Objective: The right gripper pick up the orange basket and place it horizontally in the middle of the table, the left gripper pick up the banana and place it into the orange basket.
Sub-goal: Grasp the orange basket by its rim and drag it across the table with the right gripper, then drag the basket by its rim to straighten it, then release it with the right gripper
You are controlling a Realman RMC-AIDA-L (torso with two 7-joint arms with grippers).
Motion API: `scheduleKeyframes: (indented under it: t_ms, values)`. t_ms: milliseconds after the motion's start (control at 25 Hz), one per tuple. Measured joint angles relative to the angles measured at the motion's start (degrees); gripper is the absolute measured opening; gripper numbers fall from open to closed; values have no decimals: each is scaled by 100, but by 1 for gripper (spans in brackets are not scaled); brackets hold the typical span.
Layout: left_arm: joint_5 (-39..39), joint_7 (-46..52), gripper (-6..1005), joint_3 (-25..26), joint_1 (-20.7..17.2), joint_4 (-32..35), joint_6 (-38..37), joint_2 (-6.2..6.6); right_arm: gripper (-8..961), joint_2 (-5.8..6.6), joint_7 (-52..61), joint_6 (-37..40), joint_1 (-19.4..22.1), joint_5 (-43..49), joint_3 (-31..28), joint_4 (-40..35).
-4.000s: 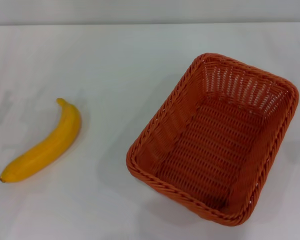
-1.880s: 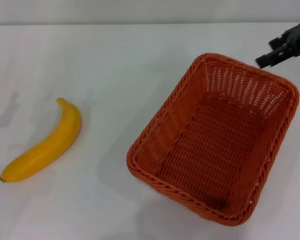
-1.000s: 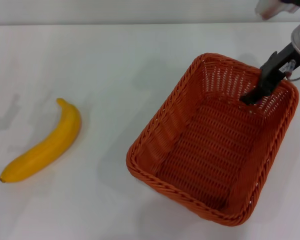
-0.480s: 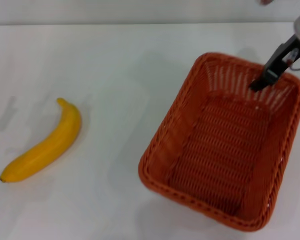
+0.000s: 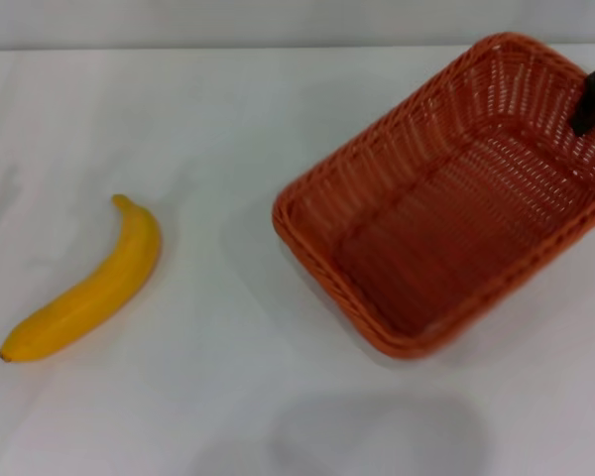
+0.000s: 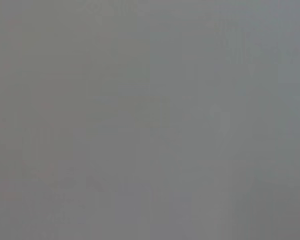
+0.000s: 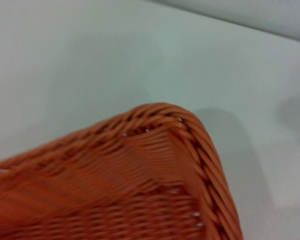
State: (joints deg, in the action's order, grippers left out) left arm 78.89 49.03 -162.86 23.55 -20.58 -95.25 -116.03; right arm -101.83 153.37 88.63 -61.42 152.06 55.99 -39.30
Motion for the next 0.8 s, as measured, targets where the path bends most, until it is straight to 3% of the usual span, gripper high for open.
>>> scheduleKeyframes:
  t_ms: [80, 160, 240, 400, 440, 480, 520, 720, 800]
  values:
    - [10, -1, 841, -1, 73, -40, 4, 43, 165, 10, 167, 198, 89, 1, -533, -60]
    - [-16, -9, 840, 0, 168, -57, 30, 106, 154, -64, 351, 362, 357, -14, -976, -342]
    - [-70, -5, 839, 0, 245, -59, 50, 174, 144, -254, 537, 414, 728, -79, -1148, -807]
    - [-128, 1, 838, 0, 336, -60, 61, 242, 128, -770, 685, 397, 1476, -314, -1439, -1567]
    - [-132, 1, 837, 0, 353, -60, 63, 261, 128, -865, 686, 384, 1606, -362, -1485, -1669]
    - [-145, 2, 837, 0, 372, -62, 63, 277, 128, -865, 686, 384, 1606, -362, -1485, -1669]
    - [-158, 3, 836, 0, 391, -65, 63, 294, 128, -1065, 688, 331, 1921, -429, -1512, -1861]
    - [-264, 8, 834, 0, 471, -87, 80, 370, 127, -1281, 685, 241, 2228, -475, -1495, -2102]
    - [-327, 27, 833, 0, 509, -121, 81, 391, 127, -1309, 675, 236, 2324, -586, -1458, -2138]
